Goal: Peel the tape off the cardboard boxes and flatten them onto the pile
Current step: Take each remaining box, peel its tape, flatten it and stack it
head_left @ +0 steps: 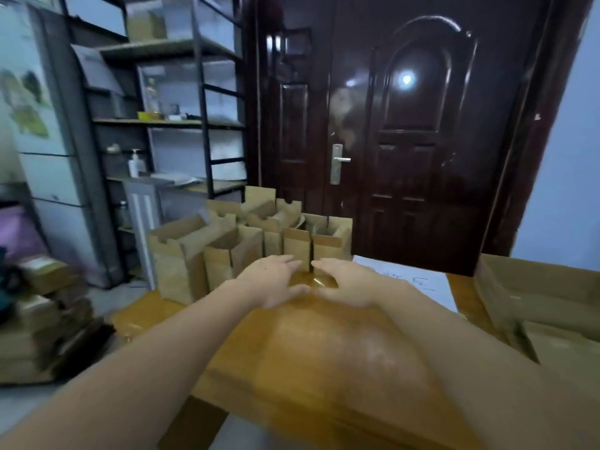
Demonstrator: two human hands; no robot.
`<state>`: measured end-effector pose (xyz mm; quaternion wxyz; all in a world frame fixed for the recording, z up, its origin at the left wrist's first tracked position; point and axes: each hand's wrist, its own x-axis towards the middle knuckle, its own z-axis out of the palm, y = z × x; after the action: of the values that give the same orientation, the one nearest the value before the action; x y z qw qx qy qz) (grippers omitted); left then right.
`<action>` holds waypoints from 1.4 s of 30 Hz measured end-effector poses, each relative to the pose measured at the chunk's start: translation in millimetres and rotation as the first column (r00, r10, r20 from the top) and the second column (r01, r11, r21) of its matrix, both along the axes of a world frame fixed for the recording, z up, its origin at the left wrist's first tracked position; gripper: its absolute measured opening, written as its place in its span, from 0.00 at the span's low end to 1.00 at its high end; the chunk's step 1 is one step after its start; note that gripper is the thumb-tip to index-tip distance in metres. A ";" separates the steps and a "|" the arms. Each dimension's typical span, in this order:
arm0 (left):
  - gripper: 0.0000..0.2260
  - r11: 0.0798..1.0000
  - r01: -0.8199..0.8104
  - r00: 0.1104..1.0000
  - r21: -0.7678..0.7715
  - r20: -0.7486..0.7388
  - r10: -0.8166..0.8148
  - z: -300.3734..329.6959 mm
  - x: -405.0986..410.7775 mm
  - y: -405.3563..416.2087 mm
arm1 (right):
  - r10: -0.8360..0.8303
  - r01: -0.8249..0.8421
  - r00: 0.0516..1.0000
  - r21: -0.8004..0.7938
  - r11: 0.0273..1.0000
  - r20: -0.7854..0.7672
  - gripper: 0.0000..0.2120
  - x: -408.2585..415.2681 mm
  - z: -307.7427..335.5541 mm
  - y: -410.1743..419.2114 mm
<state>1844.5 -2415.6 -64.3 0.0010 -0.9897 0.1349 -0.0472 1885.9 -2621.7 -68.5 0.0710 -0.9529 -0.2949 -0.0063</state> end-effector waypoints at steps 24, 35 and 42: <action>0.46 0.977 -0.181 0.966 -0.111 0.164 0.198 -22.9 8.0 152.9 | 0.002 -0.014 0.990 0.086 0.996 0.140 0.09 43.8 -20.7 138.7; 0.22 0.986 0.138 0.956 0.092 0.248 -0.157 -29.8 10.2 43.3 | -0.118 0.101 0.992 0.260 0.960 0.051 0.17 -6.9 -36.2 -42.5; 0.08 0.963 0.246 0.915 -0.108 0.353 -0.194 -32.9 -6.1 -72.1 | -0.223 0.268 0.961 0.361 0.893 -0.162 0.48 -37.8 -38.5 -122.3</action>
<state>1838.4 -2487.8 -97.2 -0.0559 -0.9423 0.2396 -0.2269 1848.0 -2743.9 -107.0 0.2698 -0.9493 -0.1607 -0.0169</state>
